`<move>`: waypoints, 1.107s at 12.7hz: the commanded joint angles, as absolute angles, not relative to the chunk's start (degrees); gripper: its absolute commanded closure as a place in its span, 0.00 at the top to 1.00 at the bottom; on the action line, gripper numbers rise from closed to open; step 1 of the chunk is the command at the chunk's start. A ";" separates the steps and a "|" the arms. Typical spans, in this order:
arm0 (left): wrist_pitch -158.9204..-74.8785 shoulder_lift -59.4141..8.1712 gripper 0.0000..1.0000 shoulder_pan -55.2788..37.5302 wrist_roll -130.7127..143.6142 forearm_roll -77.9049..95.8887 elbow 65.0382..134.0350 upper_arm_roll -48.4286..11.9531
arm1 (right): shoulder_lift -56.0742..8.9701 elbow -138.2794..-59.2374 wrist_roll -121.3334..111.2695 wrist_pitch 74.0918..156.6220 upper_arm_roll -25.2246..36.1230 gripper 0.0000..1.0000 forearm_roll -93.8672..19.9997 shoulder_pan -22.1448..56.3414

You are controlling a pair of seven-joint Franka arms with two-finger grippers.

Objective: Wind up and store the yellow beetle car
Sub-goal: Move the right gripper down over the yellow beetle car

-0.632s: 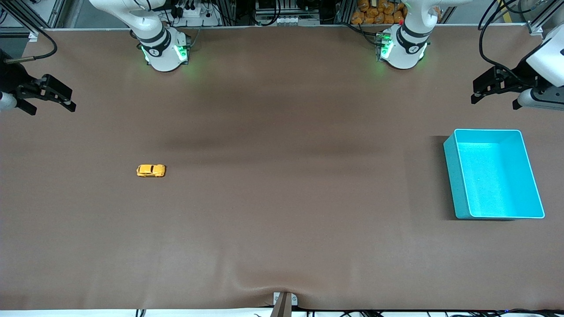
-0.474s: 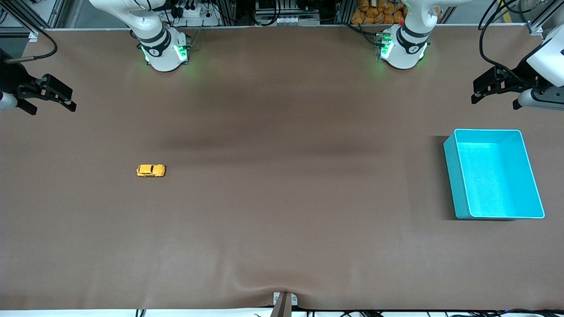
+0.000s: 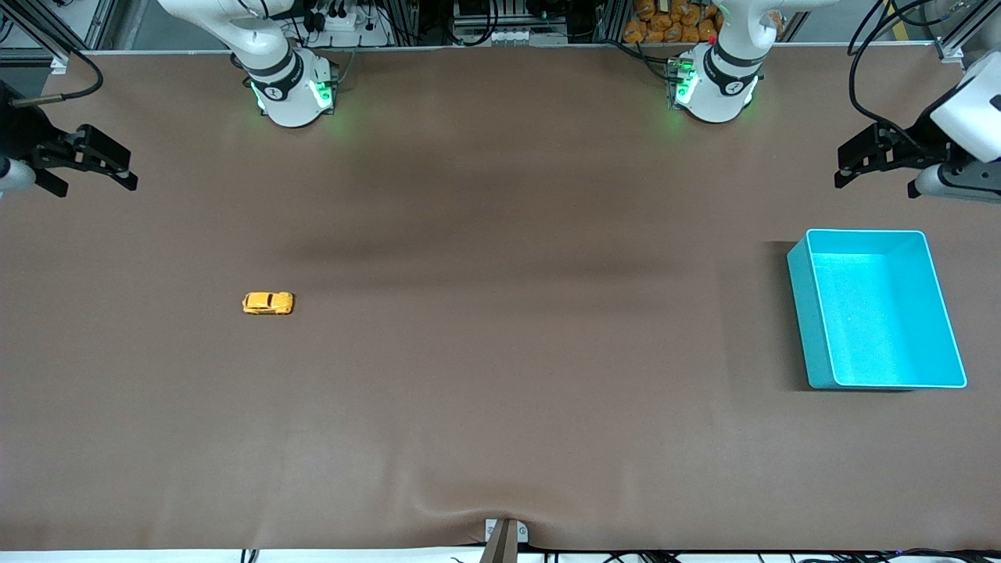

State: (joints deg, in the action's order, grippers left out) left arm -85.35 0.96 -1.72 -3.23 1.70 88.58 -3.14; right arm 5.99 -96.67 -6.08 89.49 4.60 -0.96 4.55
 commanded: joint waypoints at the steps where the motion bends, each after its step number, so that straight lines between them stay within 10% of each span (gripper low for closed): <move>1: -85.34 0.26 1.00 -1.41 -3.25 1.14 87.80 -3.25 | 1.85 -99.47 -24.91 91.91 4.66 1.00 -1.32 4.40; 14: -85.34 -0.26 1.00 -2.02 -3.16 1.41 88.07 -3.34 | -18.62 -117.86 -87.25 130.06 4.31 0.95 1.49 7.21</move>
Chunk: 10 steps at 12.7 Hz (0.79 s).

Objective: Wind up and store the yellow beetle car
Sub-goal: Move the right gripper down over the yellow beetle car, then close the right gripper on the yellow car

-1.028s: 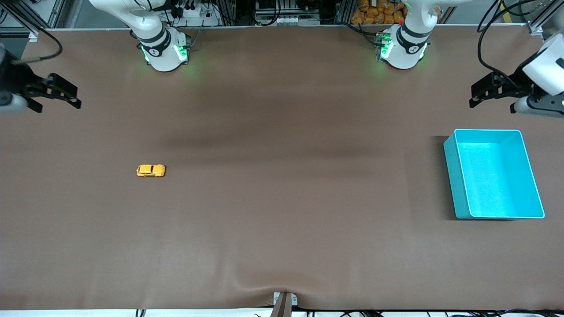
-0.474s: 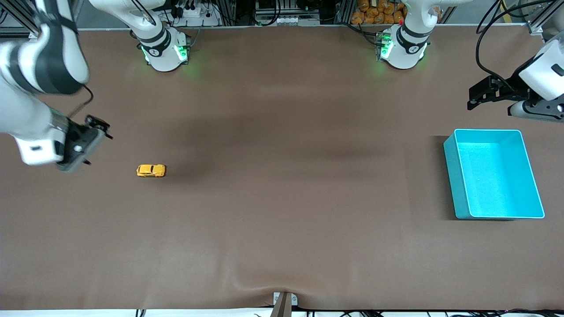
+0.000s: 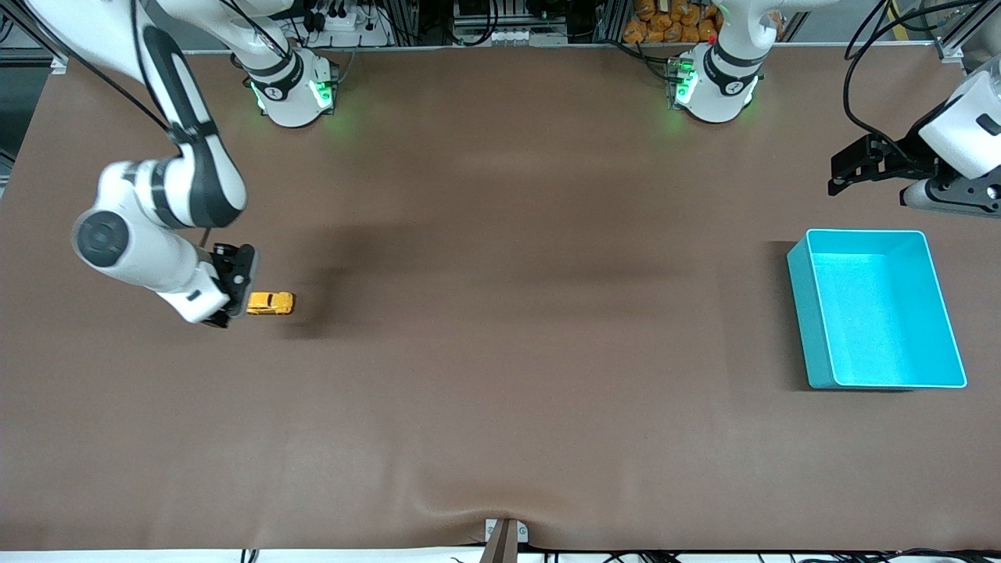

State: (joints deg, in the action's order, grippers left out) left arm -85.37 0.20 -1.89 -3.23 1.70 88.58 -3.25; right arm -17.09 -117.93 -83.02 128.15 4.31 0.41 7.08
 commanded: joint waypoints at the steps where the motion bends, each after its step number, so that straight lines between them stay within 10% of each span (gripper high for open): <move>1: -85.34 -0.26 1.00 -2.02 -3.16 1.41 88.07 -3.34 | -19.15 -118.82 -87.97 131.21 4.31 0.91 1.84 7.21; 10: -85.34 -0.88 1.00 -1.76 -3.16 1.67 88.15 -3.34 | -19.69 -128.06 -87.28 144.49 4.31 0.69 4.83 6.33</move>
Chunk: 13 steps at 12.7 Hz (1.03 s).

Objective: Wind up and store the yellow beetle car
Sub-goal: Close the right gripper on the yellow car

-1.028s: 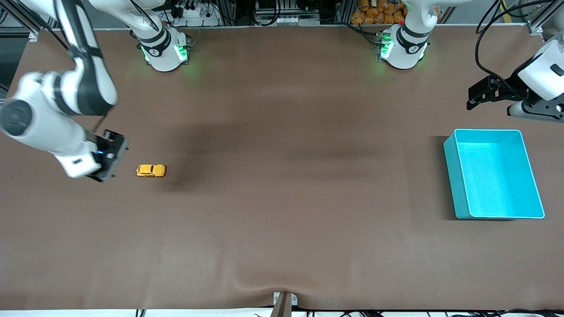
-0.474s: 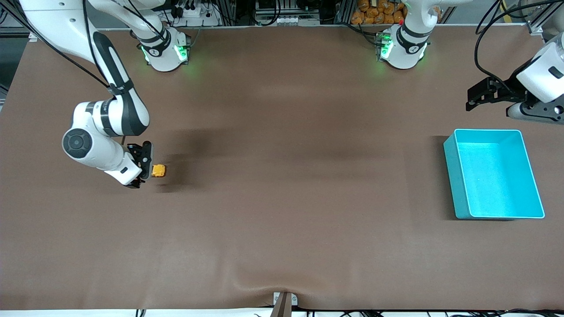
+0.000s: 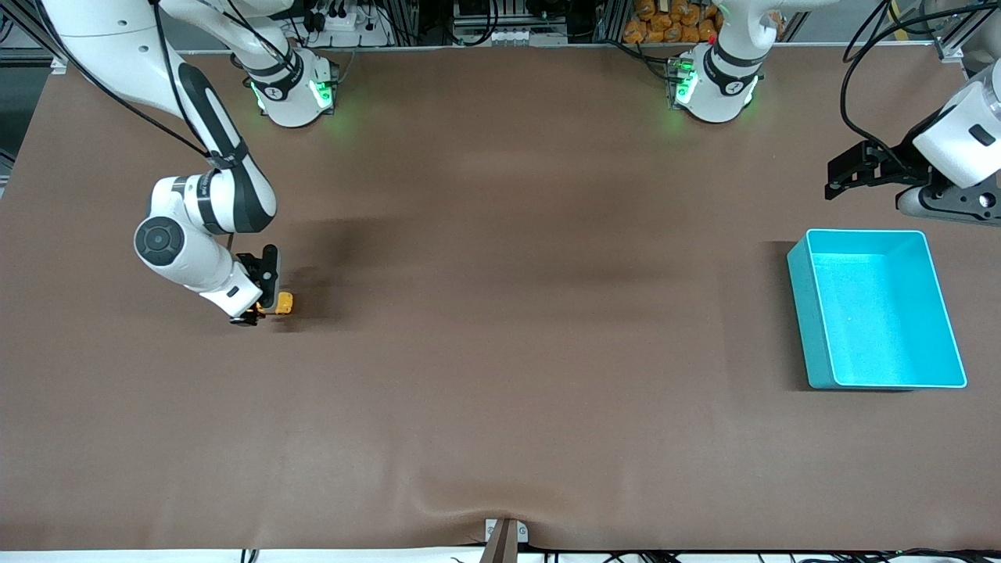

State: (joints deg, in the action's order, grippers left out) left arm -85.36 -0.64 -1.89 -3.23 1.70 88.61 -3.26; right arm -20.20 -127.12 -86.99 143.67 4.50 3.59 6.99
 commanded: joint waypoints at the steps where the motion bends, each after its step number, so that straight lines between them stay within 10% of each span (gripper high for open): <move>1: -86.04 -1.14 1.00 -1.76 -3.16 1.76 87.98 -3.34 | -19.77 -128.06 -87.28 144.49 4.39 0.69 4.83 6.42; 13: -87.10 -2.20 1.00 -0.09 -3.25 1.41 87.98 -2.72 | -23.55 -127.71 -88.15 148.09 4.48 0.37 4.75 5.46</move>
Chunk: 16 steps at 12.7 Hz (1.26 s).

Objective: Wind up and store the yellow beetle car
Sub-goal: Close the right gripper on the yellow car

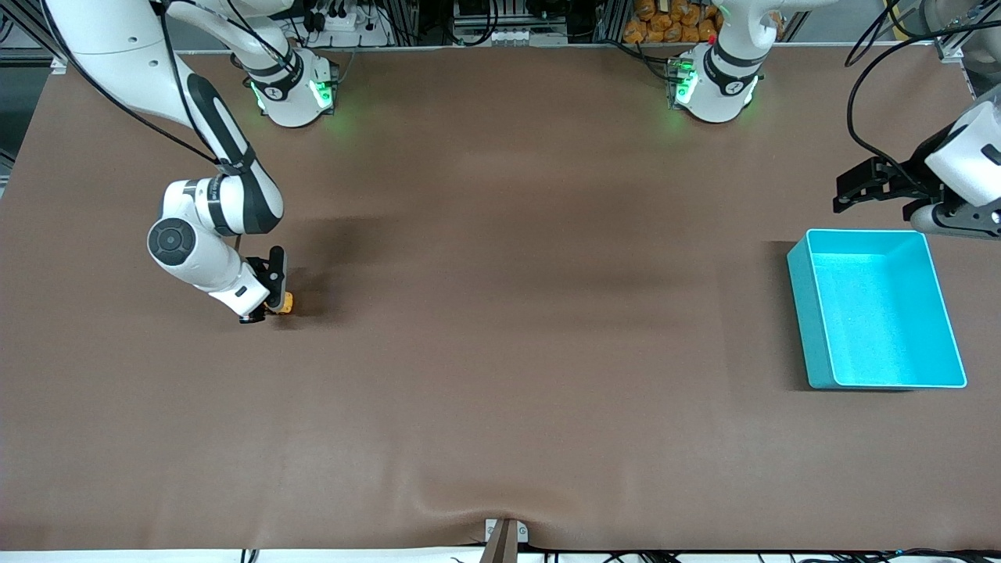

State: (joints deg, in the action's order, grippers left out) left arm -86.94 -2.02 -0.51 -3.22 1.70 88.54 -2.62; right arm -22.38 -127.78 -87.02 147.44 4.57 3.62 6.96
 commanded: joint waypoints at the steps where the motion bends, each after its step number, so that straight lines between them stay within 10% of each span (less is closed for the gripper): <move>1: -87.10 -2.20 1.00 -0.09 -3.25 1.41 88.07 -2.72 | -24.42 -127.36 -88.50 148.36 4.48 0.35 4.83 4.49; 16: -87.36 -5.54 1.00 -0.44 -3.16 1.67 88.95 -3.87 | -29.62 -122.87 -106.24 148.45 4.48 0.34 4.75 -11.23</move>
State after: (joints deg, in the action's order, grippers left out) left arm -86.99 -5.84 -0.22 -3.22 1.70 89.01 -3.55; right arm -24.33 -124.88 -103.10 147.51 5.12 3.62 -7.55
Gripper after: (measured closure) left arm 0.000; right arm 0.555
